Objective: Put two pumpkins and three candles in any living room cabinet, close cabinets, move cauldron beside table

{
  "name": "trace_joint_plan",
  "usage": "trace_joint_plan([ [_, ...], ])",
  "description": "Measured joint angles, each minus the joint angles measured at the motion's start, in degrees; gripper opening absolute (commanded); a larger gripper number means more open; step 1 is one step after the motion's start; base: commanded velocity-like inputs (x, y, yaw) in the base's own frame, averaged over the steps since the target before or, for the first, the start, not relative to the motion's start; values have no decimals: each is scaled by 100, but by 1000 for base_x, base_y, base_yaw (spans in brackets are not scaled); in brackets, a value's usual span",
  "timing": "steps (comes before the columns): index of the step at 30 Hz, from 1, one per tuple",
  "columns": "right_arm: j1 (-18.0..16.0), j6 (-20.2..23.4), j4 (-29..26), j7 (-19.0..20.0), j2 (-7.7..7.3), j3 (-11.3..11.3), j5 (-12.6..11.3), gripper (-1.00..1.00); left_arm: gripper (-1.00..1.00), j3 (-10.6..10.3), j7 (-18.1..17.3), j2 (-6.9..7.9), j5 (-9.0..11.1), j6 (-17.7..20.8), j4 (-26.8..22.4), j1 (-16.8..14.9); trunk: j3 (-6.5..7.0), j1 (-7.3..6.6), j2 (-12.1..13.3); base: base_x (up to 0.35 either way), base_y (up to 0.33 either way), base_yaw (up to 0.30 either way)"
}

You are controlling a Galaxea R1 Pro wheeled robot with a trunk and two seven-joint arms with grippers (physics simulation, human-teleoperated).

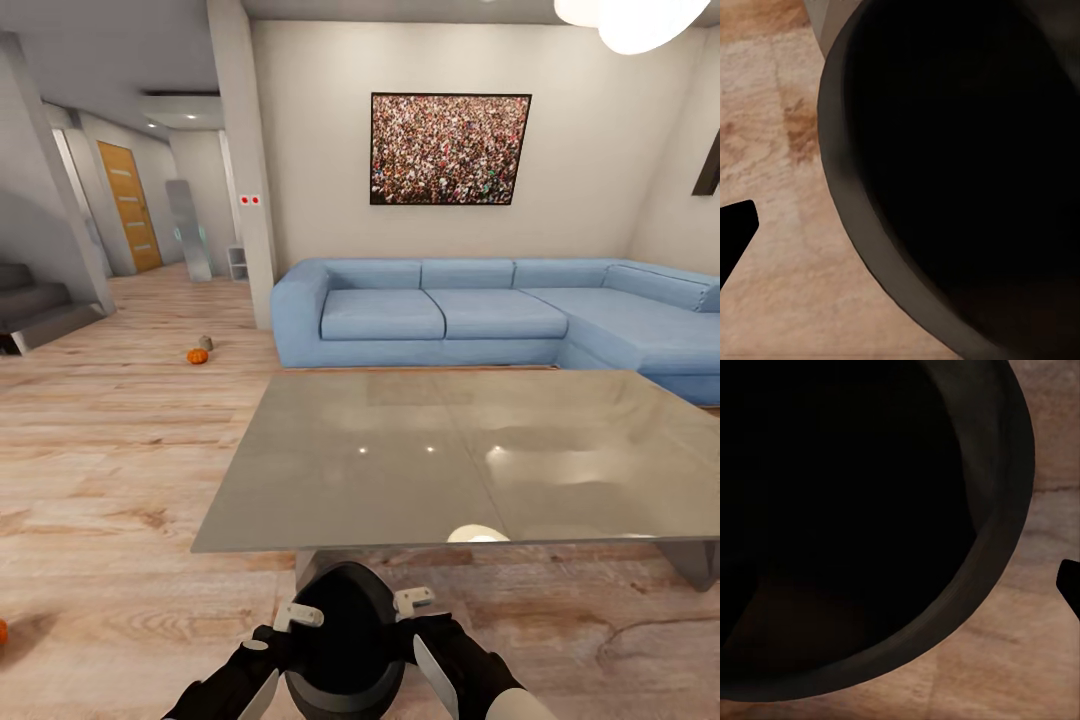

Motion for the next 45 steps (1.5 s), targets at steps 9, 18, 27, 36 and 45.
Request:
trace_joint_plan([
  [9, 0, 0, 0, 0, 0, 0, 0, 100, 100, 0, 0, 0, 0, 0, -6, 0, 110, -13, 6, -1, 0, 0],
  [18, 0, 0, 0, 0, 0, 0, 5, 100, 100, -6, -7, 0, 0, 109, 21, -4, 310, -36, 18, 0, 0, 0],
  [27, 0, 58, -3, -31, 0, -2, -2, 100, 100, -4, -8, -8, 0, 444, 29, -8, 509, -60, 30, 0, 0, 0],
  [36, -11, 603, -35, -96, 0, -36, -130, 100, 100, -1, -3, -9, 20, 752, 11, -17, 693, -155, 187, 0, 0, 0],
  [45, -37, 1228, -69, -865, 0, -55, -986, 100, 100, 7, 2, -8, 43, 1054, 14, -17, 855, -352, 548, 0, 0, 0],
])
